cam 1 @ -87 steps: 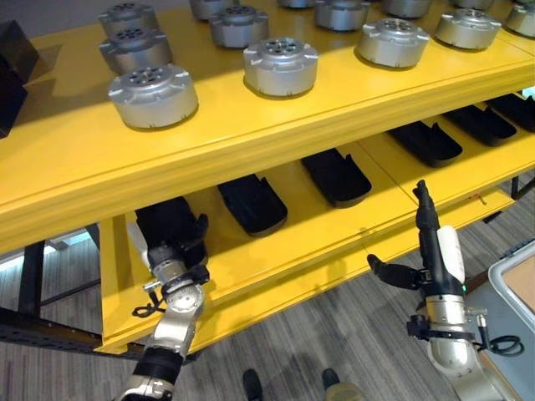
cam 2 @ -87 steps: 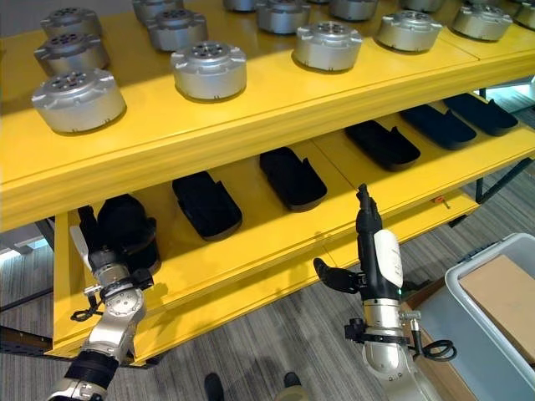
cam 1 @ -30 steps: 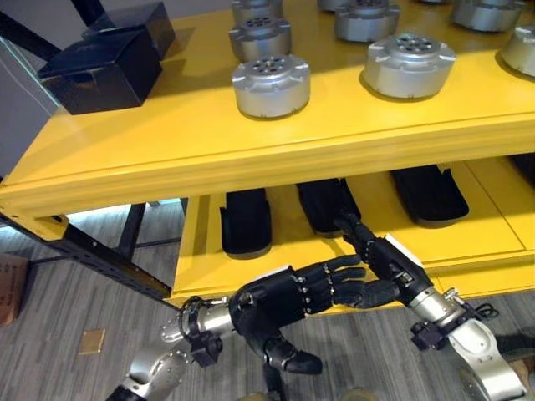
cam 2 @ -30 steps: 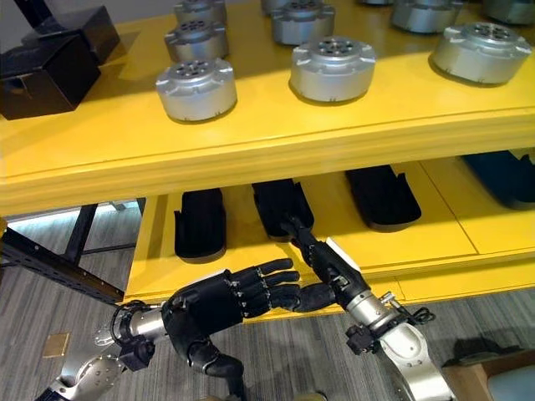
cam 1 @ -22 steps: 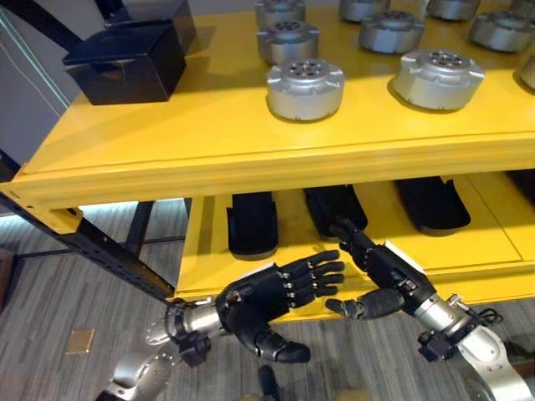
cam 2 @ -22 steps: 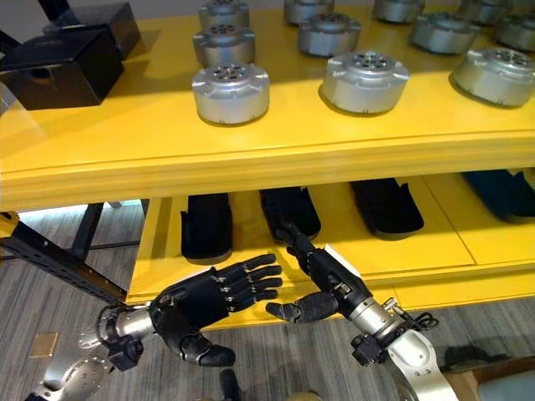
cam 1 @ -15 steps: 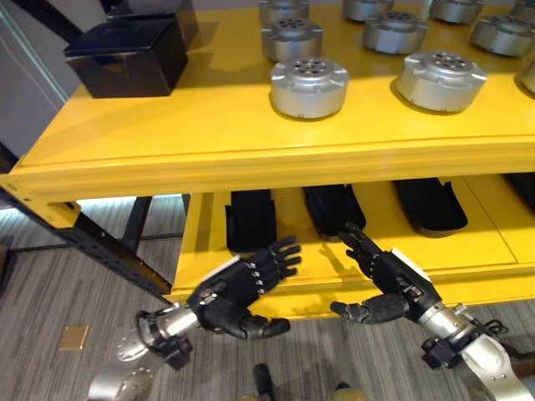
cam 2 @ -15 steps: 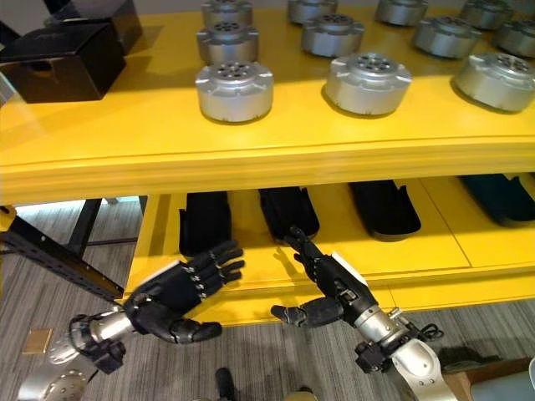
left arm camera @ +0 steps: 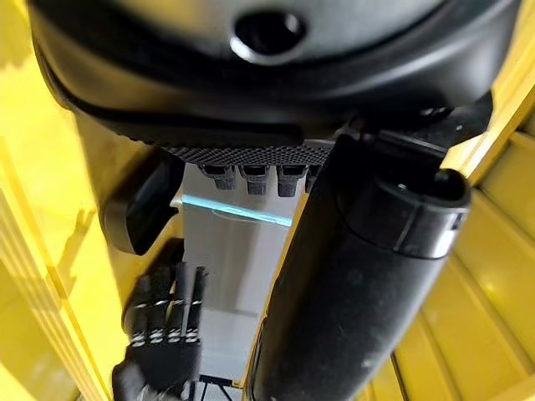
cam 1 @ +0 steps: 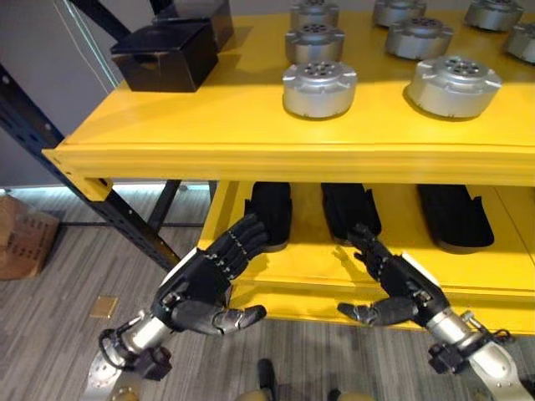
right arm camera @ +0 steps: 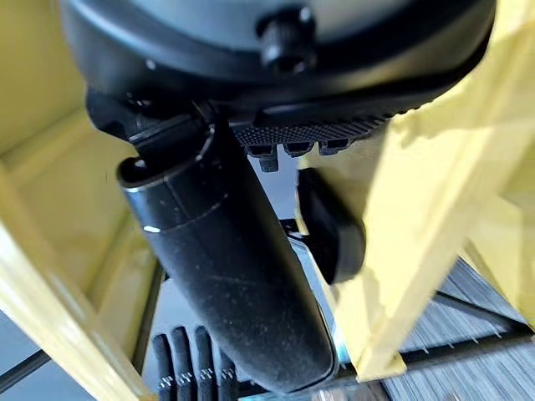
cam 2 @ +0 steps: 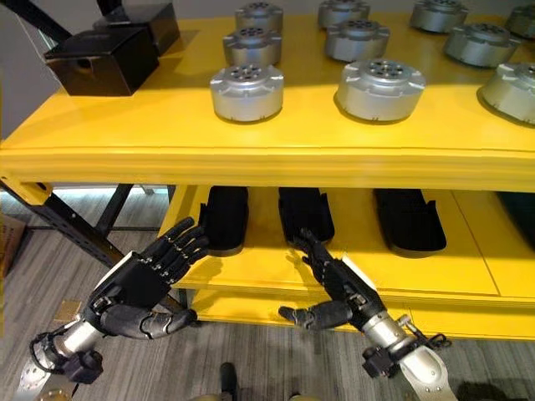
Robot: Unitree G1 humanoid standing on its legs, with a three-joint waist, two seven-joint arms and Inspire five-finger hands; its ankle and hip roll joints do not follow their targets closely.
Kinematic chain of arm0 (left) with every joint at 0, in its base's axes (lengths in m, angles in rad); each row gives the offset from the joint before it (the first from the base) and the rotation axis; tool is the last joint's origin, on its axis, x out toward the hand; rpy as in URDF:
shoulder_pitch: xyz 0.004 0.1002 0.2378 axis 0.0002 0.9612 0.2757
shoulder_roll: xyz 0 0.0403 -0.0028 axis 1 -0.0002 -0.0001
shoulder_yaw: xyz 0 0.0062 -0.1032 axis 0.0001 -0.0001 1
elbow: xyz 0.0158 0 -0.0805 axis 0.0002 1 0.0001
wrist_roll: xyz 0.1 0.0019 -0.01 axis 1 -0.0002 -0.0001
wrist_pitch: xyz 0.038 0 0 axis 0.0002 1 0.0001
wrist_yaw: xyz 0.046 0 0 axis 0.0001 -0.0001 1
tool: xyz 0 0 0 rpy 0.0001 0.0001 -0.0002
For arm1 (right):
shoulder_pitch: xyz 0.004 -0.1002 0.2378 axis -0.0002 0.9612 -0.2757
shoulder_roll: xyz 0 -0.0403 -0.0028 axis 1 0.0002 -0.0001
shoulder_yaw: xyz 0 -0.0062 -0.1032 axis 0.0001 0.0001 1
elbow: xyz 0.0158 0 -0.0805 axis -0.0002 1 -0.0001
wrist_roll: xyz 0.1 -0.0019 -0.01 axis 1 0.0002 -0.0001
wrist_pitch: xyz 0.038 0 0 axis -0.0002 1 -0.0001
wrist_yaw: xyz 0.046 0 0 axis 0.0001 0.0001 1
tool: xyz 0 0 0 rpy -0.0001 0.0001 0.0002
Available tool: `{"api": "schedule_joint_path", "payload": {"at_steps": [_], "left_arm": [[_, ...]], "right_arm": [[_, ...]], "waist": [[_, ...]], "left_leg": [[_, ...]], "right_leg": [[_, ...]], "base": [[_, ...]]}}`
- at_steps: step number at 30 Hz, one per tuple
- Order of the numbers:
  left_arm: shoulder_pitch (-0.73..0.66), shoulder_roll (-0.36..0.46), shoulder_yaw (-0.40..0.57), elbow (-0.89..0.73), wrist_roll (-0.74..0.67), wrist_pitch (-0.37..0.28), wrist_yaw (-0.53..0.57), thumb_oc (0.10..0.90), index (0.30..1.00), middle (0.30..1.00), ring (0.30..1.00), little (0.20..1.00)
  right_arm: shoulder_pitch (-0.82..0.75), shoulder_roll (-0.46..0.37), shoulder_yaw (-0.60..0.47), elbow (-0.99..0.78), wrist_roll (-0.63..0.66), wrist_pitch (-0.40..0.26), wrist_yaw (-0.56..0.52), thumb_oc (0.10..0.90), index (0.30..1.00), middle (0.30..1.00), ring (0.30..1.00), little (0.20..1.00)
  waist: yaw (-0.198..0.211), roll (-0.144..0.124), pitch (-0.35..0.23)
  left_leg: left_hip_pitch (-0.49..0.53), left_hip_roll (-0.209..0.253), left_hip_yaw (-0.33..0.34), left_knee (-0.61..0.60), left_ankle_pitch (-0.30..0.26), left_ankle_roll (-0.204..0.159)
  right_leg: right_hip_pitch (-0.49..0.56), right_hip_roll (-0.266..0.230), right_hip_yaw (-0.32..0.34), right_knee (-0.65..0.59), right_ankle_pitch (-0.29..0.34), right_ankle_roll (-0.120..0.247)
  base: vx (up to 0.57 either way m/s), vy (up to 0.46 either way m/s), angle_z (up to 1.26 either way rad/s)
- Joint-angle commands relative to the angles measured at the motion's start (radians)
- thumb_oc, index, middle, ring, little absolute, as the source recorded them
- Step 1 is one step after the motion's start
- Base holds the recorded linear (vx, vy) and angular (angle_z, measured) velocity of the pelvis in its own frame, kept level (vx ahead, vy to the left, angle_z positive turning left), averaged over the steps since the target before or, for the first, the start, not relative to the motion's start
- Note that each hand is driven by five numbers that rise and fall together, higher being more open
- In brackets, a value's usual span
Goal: Move parts from the plastic box to the shelf.
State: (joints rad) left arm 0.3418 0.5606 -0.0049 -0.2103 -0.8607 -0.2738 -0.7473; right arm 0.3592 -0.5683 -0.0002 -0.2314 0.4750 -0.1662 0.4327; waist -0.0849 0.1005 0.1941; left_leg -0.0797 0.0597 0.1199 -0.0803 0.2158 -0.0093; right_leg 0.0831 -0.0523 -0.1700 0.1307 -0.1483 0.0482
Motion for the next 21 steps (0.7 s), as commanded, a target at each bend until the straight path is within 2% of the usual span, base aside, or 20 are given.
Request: {"api": "schedule_joint_path", "payload": {"at_steps": [1,3,5,6,7,8,9,13,15,16,21], "left_arm": [[-0.144,0.017,0.059,-0.076,-0.105,-0.101,-0.038,0.9,1.0,1.0,1.0,1.0],[-0.157,0.008,0.031,-0.078,-0.088,-0.102,-0.055,0.9,1.0,1.0,1.0,1.0],[-0.155,0.011,0.015,-0.094,-0.096,-0.092,-0.043,0.9,1.0,1.0,1.0,1.0],[-0.155,0.012,0.013,-0.097,-0.108,-0.082,-0.039,0.9,1.0,1.0,1.0,1.0],[-0.156,0.007,0.011,-0.102,-0.137,0.005,-0.026,0.9,1.0,1.0,1.0,1.0],[-0.158,0.006,0.009,-0.092,-0.136,0.024,-0.026,0.9,1.0,1.0,1.0,1.0],[-0.159,0.005,0.008,-0.087,-0.134,0.026,-0.024,0.9,1.0,1.0,1.0,1.0],[-0.152,0.01,0.006,-0.087,-0.149,0.031,-0.008,0.9,1.0,1.0,1.0,1.0],[-0.139,0.015,0.008,-0.081,-0.138,0.032,-0.027,0.9,1.0,1.0,1.0,1.0],[-0.13,0.02,0.007,-0.08,-0.141,0.028,-0.042,0.9,1.0,1.0,1.0,1.0],[-0.118,0.046,-0.018,-0.078,-0.137,0.019,-0.051,0.9,1.0,1.0,1.0,1.0]], "right_arm": [[-0.138,0.024,-0.015,-0.082,0.031,-0.102,-0.016,0.9,1.0,1.0,1.0,1.0],[-0.139,0.026,-0.01,-0.076,0.045,-0.087,0.03,0.9,1.0,1.0,1.0,1.0],[-0.142,0.002,0.001,-0.074,0.056,-0.072,0.087,0.9,1.0,1.0,1.0,1.0],[-0.144,-0.005,0.004,-0.074,0.058,-0.07,0.097,0.9,1.0,1.0,1.0,1.0],[-0.16,-0.044,0.026,-0.075,0.064,-0.045,0.149,0.9,1.0,1.0,1.0,1.0],[-0.164,-0.06,0.037,-0.074,0.065,-0.046,0.178,0.9,1.0,1.0,1.0,1.0],[-0.165,-0.066,0.042,-0.077,0.065,-0.041,0.195,0.9,1.0,1.0,1.0,1.0],[-0.175,-0.081,0.063,-0.083,0.048,-0.037,0.22,0.9,1.0,1.0,1.0,1.0],[-0.176,-0.076,0.084,-0.091,0.021,-0.041,0.229,0.9,1.0,1.0,1.0,1.0],[-0.176,-0.074,0.092,-0.088,0.014,-0.042,0.238,0.9,1.0,1.0,1.0,1.0],[-0.192,-0.077,0.138,-0.091,-0.02,-0.028,0.211,0.9,1.0,1.0,1.0,1.0]], "waist": [[-0.033,-0.084,0.008],[-0.039,-0.093,0.007],[-0.031,-0.099,0.003],[-0.029,-0.1,0.0],[-0.023,-0.101,-0.009],[-0.022,-0.099,-0.017],[-0.021,-0.098,-0.02],[-0.018,-0.095,-0.02],[-0.018,-0.096,-0.024],[-0.015,-0.098,-0.025],[0.0,-0.104,-0.029]], "left_leg": [[0.095,-0.033,0.219,0.125,-0.241,0.011],[0.09,0.0,0.202,0.151,-0.239,-0.006],[0.096,0.034,0.129,0.146,-0.22,-0.024],[0.097,0.041,0.115,0.142,-0.212,-0.028],[0.111,0.11,0.042,0.133,-0.132,-0.061],[0.111,0.135,0.022,0.128,-0.093,-0.073],[0.112,0.145,0.012,0.126,-0.078,-0.078],[0.121,0.143,-0.001,0.112,-0.087,-0.081],[0.152,0.116,0.033,0.07,-0.157,-0.072],[0.162,0.106,0.04,0.06,-0.175,-0.067],[0.182,0.073,0.044,0.029,-0.198,-0.049]], "right_leg": [[-0.045,-0.026,-0.024,-0.091,0.111,0.0],[-0.043,-0.039,-0.018,-0.089,0.115,-0.003],[-0.047,-0.044,0.018,-0.084,0.115,-0.005],[-0.05,-0.045,0.026,-0.085,0.116,-0.006],[-0.043,-0.048,0.072,-0.106,0.123,-0.007],[-0.043,-0.049,0.089,-0.124,0.135,-0.005],[-0.043,-0.05,0.098,-0.133,0.14,-0.003],[-0.034,-0.062,0.114,-0.157,0.158,0.01],[-0.029,-0.092,0.096,-0.168,0.178,0.04],[-0.024,-0.103,0.091,-0.174,0.185,0.048],[-0.009,-0.134,0.076,-0.202,0.213,0.083]], "base": [[-0.07,0.054,0.82],[-0.05,0.087,0.82],[0.02,0.098,0.28],[0.1,0.207,-0.3],[0.12,0.25,-0.42],[0.12,0.285,-0.5],[0.07,0.222,-0.43],[0.05,0.213,-0.45],[0.08,0.404,-0.15],[0.05,0.283,0.11],[0.04,0.278,0.3]]}}
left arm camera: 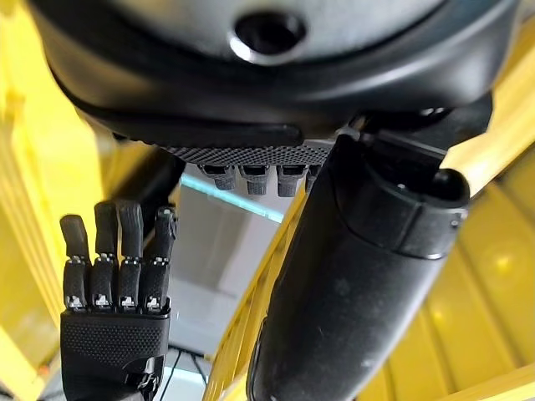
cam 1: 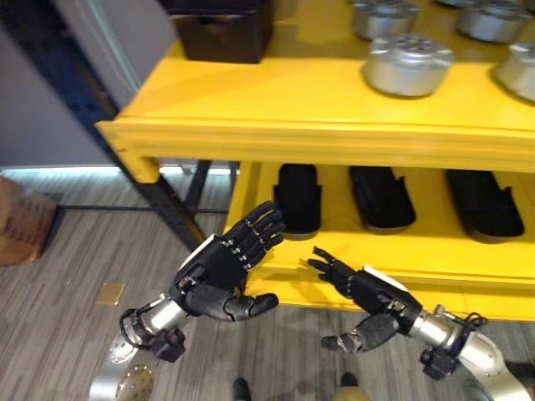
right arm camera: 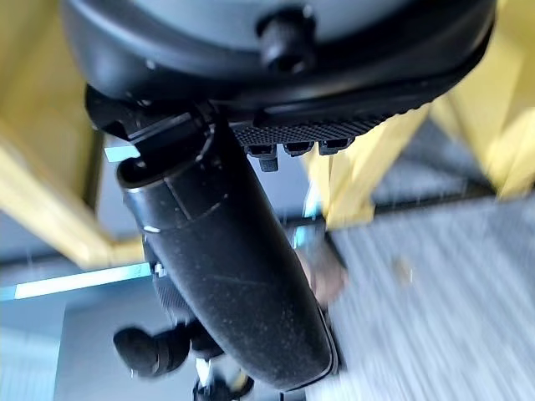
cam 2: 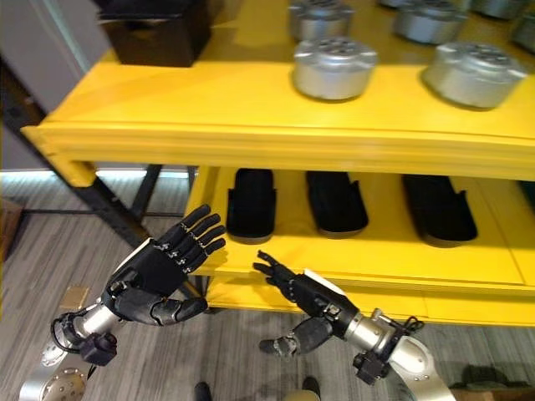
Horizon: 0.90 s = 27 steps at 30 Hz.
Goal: Move parts from the plastic box to the shelf.
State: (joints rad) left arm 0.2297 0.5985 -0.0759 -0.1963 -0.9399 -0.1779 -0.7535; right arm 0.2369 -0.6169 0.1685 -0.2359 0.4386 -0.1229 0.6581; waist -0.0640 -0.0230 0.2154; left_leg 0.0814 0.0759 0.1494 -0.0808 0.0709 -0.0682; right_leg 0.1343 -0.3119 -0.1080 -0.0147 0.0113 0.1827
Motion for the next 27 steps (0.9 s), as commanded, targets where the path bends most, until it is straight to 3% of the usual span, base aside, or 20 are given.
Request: {"api": "schedule_joint_path", "payload": {"at_steps": [1,8,10,12,13,16,17,18,19,21,23,27], "left_arm": [[-0.001,0.019,0.051,-0.095,-0.059,-0.077,-0.046,0.9,1.0,1.0,1.0,1.0],[-0.046,0.067,0.008,-0.1,-0.062,-0.087,-0.045,0.9,1.0,1.0,1.0,1.0],[-0.066,0.07,-0.009,-0.103,-0.044,-0.087,-0.03,0.9,1.0,1.0,1.0,1.0],[-0.079,0.069,-0.018,-0.102,-0.028,-0.077,-0.019,0.9,1.0,1.0,1.0,1.0],[-0.078,0.066,-0.018,-0.104,-0.021,-0.079,-0.015,0.9,1.0,1.0,1.0,1.0],[-0.05,0.037,-0.008,-0.114,0.035,-0.094,0.027,0.9,1.0,1.0,1.0,1.0],[-0.048,0.035,-0.008,-0.115,0.042,-0.095,0.033,0.9,1.0,1.0,1.0,1.0],[-0.049,0.032,-0.009,-0.115,0.05,-0.097,0.039,0.9,1.0,1.0,1.0,1.0],[-0.064,0.041,-0.028,-0.111,0.099,-0.102,0.089,0.9,1.0,1.0,1.0,1.0],[-0.074,0.059,-0.032,-0.101,0.098,-0.12,0.1,0.9,1.0,1.0,1.0,1.0],[-0.071,0.078,-0.025,-0.083,0.058,-0.143,0.077,0.9,1.0,1.0,1.0,1.0],[-0.077,0.065,-0.025,-0.084,0.034,-0.162,0.106,0.9,1.0,1.0,1.0,1.0]], "right_arm": [[-0.071,-0.035,-0.028,-0.089,0.012,-0.07,-0.03,0.9,1.0,1.0,1.0,1.0],[-0.059,-0.073,-0.043,-0.08,-0.041,-0.113,-0.089,0.9,1.0,1.0,1.0,1.0],[-0.069,-0.08,-0.045,-0.073,-0.087,-0.138,-0.165,0.9,1.0,1.0,1.0,1.0],[-0.087,-0.083,-0.05,-0.06,-0.191,-0.173,-0.287,0.9,1.0,1.0,1.0,1.0],[-0.091,-0.083,-0.049,-0.058,-0.202,-0.175,-0.299,0.9,1.0,1.0,1.0,1.0],[-0.15,-0.086,-0.036,-0.035,-0.346,-0.21,-0.431,0.9,1.0,1.0,1.0,1.0],[-0.153,-0.088,-0.035,-0.035,-0.36,-0.212,-0.442,0.9,1.0,1.0,1.0,1.0],[-0.157,-0.089,-0.036,-0.037,-0.368,-0.211,-0.452,0.9,1.0,1.0,1.0,1.0],[-0.135,-0.096,-0.074,-0.059,-0.408,-0.213,-0.517,0.9,1.0,1.0,1.0,1.0],[-0.098,-0.104,-0.125,-0.073,-0.427,-0.231,-0.525,0.9,1.0,1.0,1.0,1.0],[-0.099,-0.123,-0.158,-0.056,-0.421,-0.265,-0.518,0.9,1.0,1.0,1.0,1.0],[-0.161,-0.135,-0.132,-0.03,-0.426,-0.244,-0.519,0.9,1.0,1.0,1.0,1.0]], "waist": [[-0.017,0.017,-0.052],[-0.003,-0.017,-0.048],[0.001,-0.025,-0.04],[0.013,-0.035,-0.027],[0.016,-0.036,-0.025],[0.045,-0.04,-0.007],[0.046,-0.04,-0.003],[0.045,-0.041,-0.004],[0.01,-0.041,-0.003],[-0.016,-0.039,-0.011],[-0.02,-0.033,-0.018],[-0.006,-0.029,-0.022]], "left_leg": [[0.023,0.051,0.014,0.023,-0.055,0.015],[0.016,0.008,0.012,0.015,-0.074,0.054],[0.01,0.0,0.021,0.026,-0.081,0.067],[0.008,-0.001,0.05,0.035,-0.087,0.074],[0.01,0.0,0.057,0.035,-0.086,0.074],[0.038,0.016,0.139,0.025,-0.086,0.067],[0.044,0.017,0.142,0.023,-0.087,0.067],[0.042,0.015,0.141,0.021,-0.087,0.068],[0.037,-0.006,0.074,0.027,-0.102,0.086],[0.029,-0.02,0.033,0.032,-0.11,0.095],[0.032,-0.023,0.028,0.013,-0.102,0.088],[0.039,-0.022,0.021,0.005,-0.101,0.078]], "right_leg": [[-0.057,0.119,0.01,-0.062,0.059,-0.044],[-0.077,0.072,0.004,-0.045,0.086,0.009],[-0.089,0.058,-0.003,-0.018,0.086,0.019],[-0.1,0.055,-0.044,0.018,0.086,0.025],[-0.102,0.055,-0.056,0.024,0.087,0.025],[-0.13,0.07,-0.182,0.073,0.085,0.028],[-0.129,0.072,-0.185,0.075,0.082,0.028],[-0.132,0.079,-0.18,0.069,0.083,0.026],[-0.153,0.119,-0.055,0.04,0.089,0.014],[-0.155,0.145,0.035,0.021,0.089,0.0],[-0.136,0.154,0.049,-0.01,0.092,-0.008],[-0.106,0.147,0.048,-0.057,0.101,-0.011]], "base": [[0.03,0.197,0.15],[-0.02,0.248,0.13],[-0.08,0.195,0.05],[-0.09,0.157,0.04],[-0.07,0.077,0.02],[-0.05,0.031,-0.38],[-0.03,0.005,-1.03],[0.02,-0.02,-0.92],[0.05,-0.02,-0.44],[0.05,-0.002,1.01],[0.02,0.009,1.68],[0.02,-0.006,-0.11]]}}
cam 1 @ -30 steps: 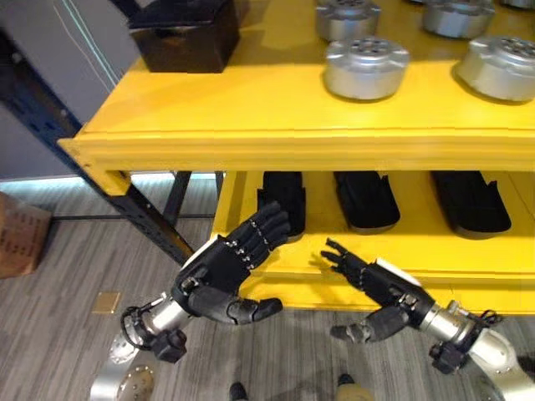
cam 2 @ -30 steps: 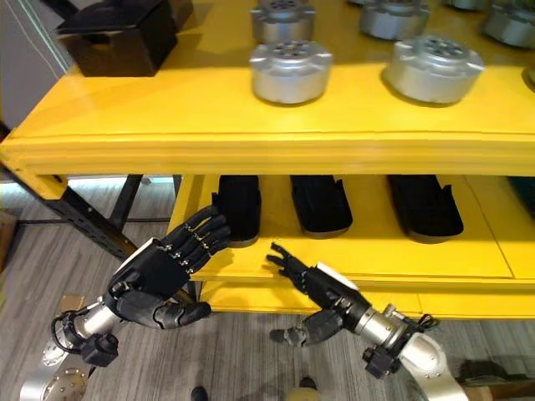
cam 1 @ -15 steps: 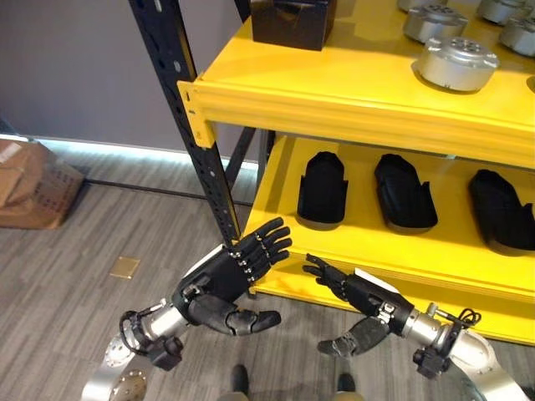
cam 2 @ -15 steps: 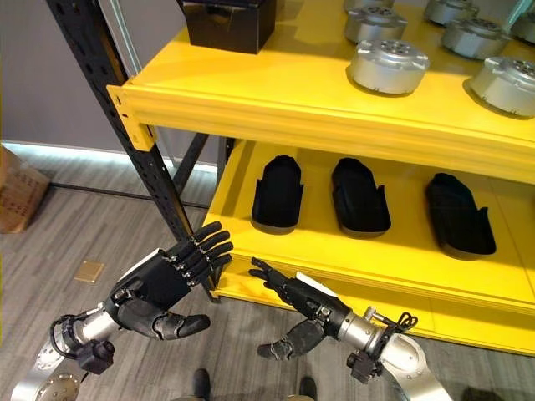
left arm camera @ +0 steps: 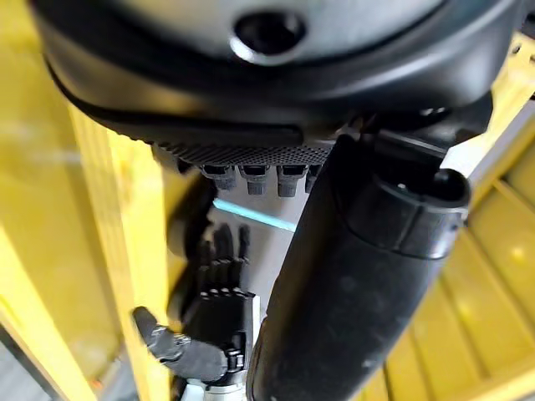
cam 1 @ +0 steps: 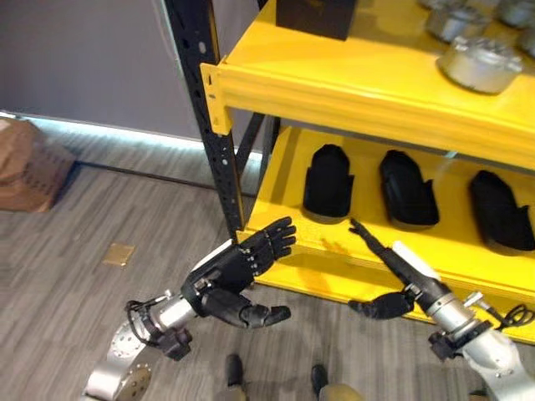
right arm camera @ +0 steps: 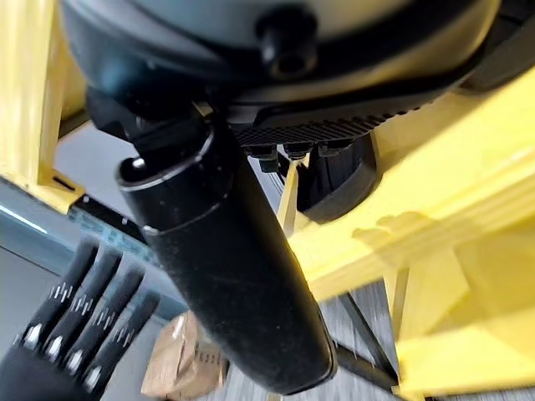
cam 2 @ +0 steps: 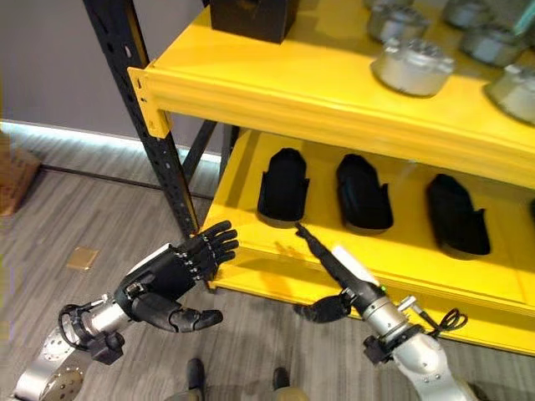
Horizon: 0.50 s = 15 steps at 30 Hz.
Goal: Move parts from the plastic box to the shelf.
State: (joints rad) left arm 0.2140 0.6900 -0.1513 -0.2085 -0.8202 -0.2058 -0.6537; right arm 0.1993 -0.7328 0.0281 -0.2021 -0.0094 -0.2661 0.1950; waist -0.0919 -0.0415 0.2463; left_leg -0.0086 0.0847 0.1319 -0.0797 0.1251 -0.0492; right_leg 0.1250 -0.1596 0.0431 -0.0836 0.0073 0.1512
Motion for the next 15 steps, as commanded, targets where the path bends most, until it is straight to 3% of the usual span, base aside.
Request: {"api": "schedule_joint_path", "payload": {"at_steps": [1,9,15], "left_arm": [[-0.059,-0.031,0.056,-0.07,-0.085,-0.14,0.018,0.9,1.0,1.0,1.0,1.0],[-0.034,-0.079,0.114,-0.073,-0.089,-0.168,0.067,0.9,1.0,1.0,1.0,1.0],[-0.031,-0.095,0.142,-0.077,-0.096,-0.151,0.063,0.9,1.0,1.0,1.0,1.0]], "right_arm": [[-0.135,-0.018,0.015,-0.062,0.02,-0.098,-0.052,0.9,1.0,1.0,1.0,1.0],[-0.175,-0.013,0.058,-0.045,-0.004,-0.078,-0.02,0.9,1.0,1.0,1.0,1.0],[-0.214,-0.021,0.091,-0.026,-0.06,-0.08,-0.019,0.9,1.0,1.0,1.0,1.0]], "waist": [[0.026,-0.01,-0.054],[0.061,-0.014,-0.059],[0.084,-0.018,-0.06]], "left_leg": [[0.131,-0.029,0.038,0.003,-0.155,0.057],[0.132,-0.026,0.025,0.003,-0.155,0.049],[0.126,-0.025,0.012,0.002,-0.152,0.045]], "right_leg": [[-0.09,-0.005,-0.105,0.008,0.104,0.019],[-0.064,-0.015,-0.139,-0.003,0.089,0.011],[-0.058,-0.018,-0.154,-0.004,0.085,0.01]], "base": [[0.0,0.0,0.0],[0.03,-0.009,-0.01],[0.03,-0.014,0.04]]}}
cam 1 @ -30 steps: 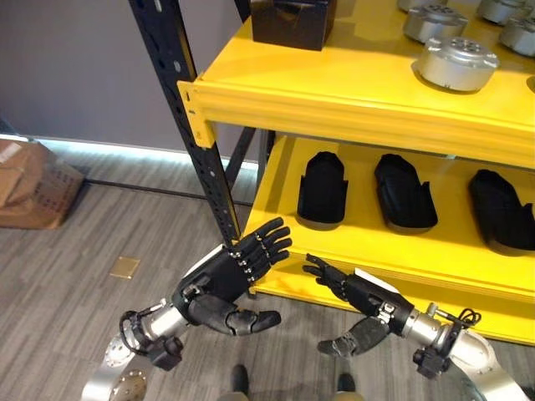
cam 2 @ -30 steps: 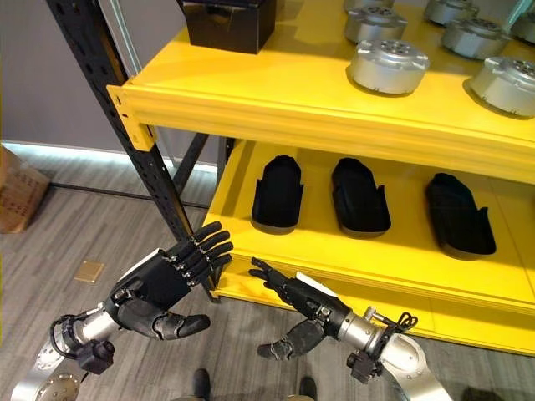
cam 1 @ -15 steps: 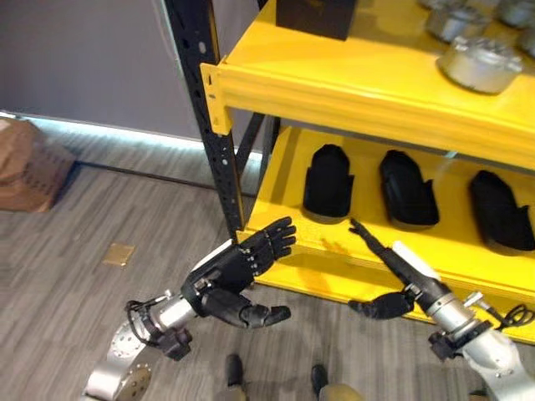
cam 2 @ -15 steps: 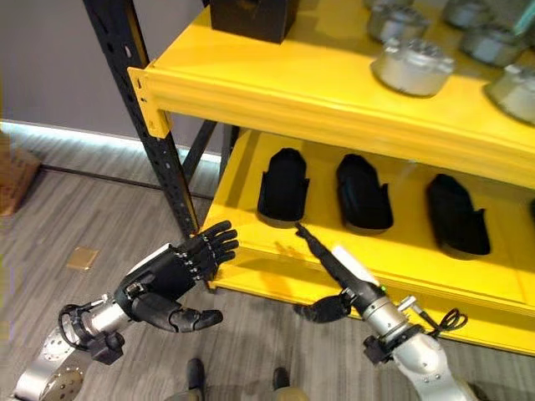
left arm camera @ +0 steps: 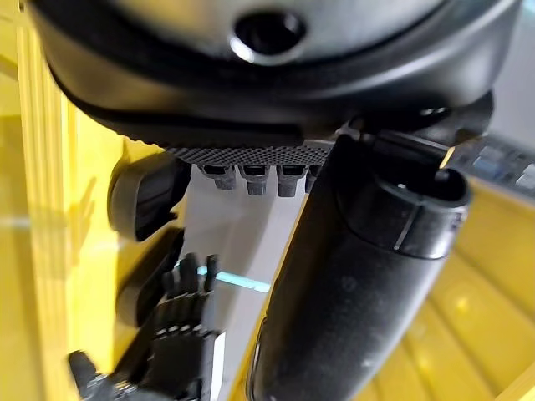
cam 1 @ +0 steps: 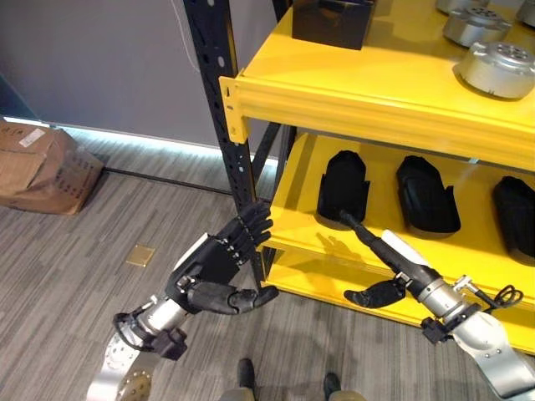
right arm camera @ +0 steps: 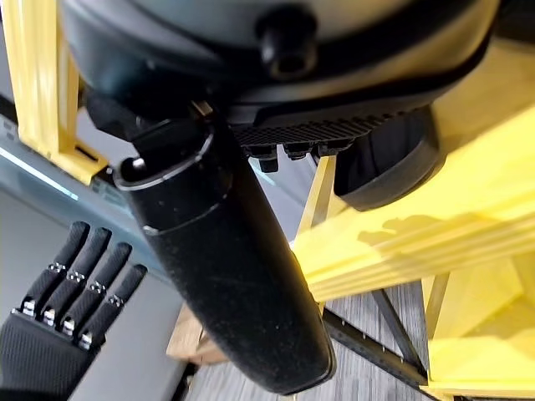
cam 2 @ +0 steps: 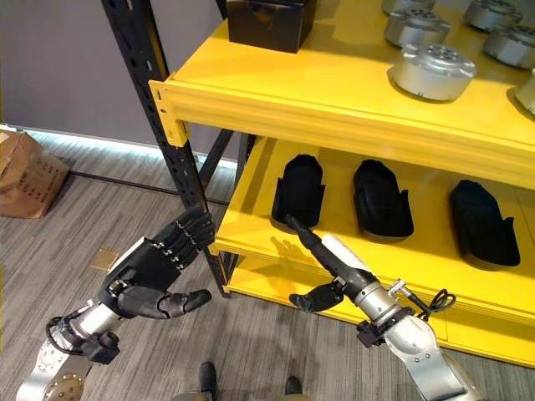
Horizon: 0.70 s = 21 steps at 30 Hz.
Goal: Move parts from the plastic box to the shelf.
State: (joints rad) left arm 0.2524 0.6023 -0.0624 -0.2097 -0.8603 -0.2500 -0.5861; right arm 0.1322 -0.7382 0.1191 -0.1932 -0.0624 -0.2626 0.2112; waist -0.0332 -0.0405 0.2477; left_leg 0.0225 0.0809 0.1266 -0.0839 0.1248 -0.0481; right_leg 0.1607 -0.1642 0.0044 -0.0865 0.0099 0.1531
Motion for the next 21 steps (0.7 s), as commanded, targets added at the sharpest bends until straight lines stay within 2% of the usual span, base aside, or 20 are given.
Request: {"api": "schedule_joint_path", "payload": {"at_steps": [1,8,16,21], "left_arm": [[-0.071,-0.008,0.052,-0.076,-0.056,-0.107,-0.004,0.9,1.0,1.0,1.0,1.0],[-0.065,-0.018,0.059,-0.085,-0.074,-0.09,0.009,0.9,1.0,1.0,1.0,1.0],[-0.066,-0.024,0.065,-0.076,-0.001,-0.076,0.019,0.9,1.0,1.0,1.0,1.0],[-0.079,-0.023,0.043,-0.073,0.0,-0.066,0.007,0.9,1.0,1.0,1.0,1.0]], "right_arm": [[-0.15,-0.018,0.004,-0.034,-0.008,-0.082,-0.035,0.9,1.0,1.0,1.0,1.0],[-0.18,-0.03,0.039,-0.011,-0.065,-0.073,-0.035,0.9,1.0,1.0,1.0,1.0],[-0.206,-0.036,0.069,0.052,-0.093,-0.057,-0.05,0.9,1.0,1.0,1.0,1.0],[-0.236,-0.043,0.097,0.108,-0.173,-0.069,-0.078,0.9,1.0,1.0,1.0,1.0]], "waist": [[0.027,-0.019,-0.061],[0.046,-0.023,-0.058],[0.064,-0.029,-0.054],[0.071,-0.029,-0.052]], "left_leg": [[0.094,-0.021,0.016,0.007,-0.152,0.044],[0.086,-0.02,0.003,0.014,-0.152,0.043],[0.079,-0.015,-0.006,0.026,-0.154,0.041],[0.073,-0.012,-0.008,0.038,-0.157,0.04]], "right_leg": [[-0.094,-0.013,-0.117,-0.001,0.083,0.008],[-0.09,-0.016,-0.127,0.001,0.078,0.009],[-0.083,-0.016,-0.135,0.004,0.075,0.008],[-0.079,-0.012,-0.14,0.007,0.067,0.004]], "base": [[0.0,0.0,0.0],[0.02,-0.02,0.07],[0.03,-0.034,0.05],[0.05,-0.046,0.06]]}}
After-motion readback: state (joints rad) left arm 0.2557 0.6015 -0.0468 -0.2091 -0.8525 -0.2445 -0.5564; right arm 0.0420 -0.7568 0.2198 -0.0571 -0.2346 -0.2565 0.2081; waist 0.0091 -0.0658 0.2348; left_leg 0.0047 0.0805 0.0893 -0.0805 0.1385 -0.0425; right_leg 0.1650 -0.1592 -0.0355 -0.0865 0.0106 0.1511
